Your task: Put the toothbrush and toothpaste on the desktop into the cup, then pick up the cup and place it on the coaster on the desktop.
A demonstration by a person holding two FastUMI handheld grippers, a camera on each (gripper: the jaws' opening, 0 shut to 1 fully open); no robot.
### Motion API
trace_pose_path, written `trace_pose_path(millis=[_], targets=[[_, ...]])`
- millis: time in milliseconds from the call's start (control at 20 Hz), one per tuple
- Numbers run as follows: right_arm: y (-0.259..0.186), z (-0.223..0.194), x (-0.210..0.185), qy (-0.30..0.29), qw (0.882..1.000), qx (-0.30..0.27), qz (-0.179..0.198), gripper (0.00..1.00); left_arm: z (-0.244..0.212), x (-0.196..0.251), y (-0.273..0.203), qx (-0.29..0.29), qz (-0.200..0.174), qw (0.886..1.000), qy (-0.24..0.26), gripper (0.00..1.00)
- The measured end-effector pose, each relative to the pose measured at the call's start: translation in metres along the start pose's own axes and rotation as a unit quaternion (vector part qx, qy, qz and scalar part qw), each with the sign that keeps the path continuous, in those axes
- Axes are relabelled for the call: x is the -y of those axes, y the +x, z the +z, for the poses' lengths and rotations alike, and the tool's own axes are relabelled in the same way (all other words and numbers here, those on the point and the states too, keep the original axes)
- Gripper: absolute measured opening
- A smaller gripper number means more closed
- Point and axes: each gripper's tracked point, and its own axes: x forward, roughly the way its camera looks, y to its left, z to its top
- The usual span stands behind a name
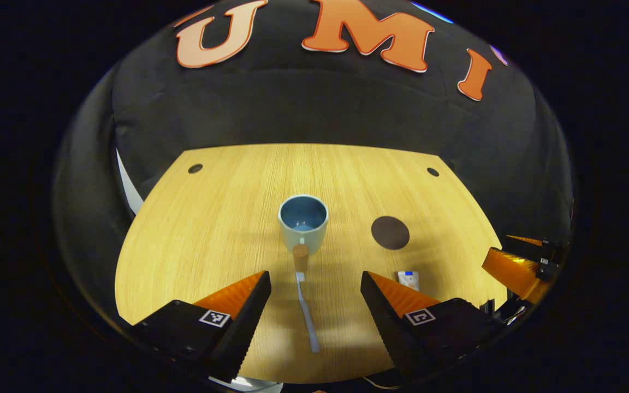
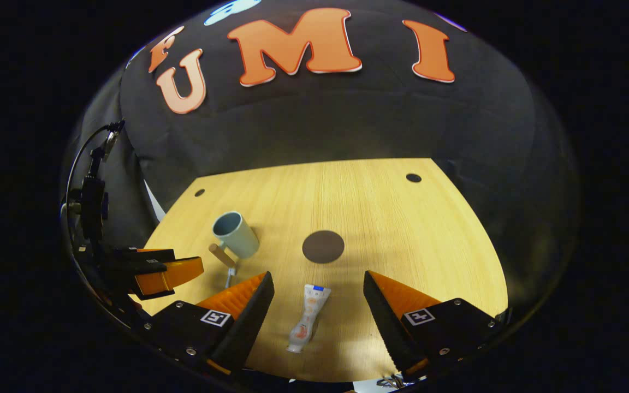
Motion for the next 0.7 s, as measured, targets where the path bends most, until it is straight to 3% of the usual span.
trace_pose_path(millis=[250, 700], targets=[[0.024, -0.045, -0.009, 0.01, 0.997, -0.081, -0.006, 1.0, -0.039, -0.012, 0.034, -0.085, 0.008, 0.996, 0.001, 0.99], [0.07, -0.102, -0.021, 0.017, 0.983, -0.184, -0.023, 0.87, -0.09, -0.011, 0.07, -0.203, 0.013, 0.979, -0.03, 0.99]])
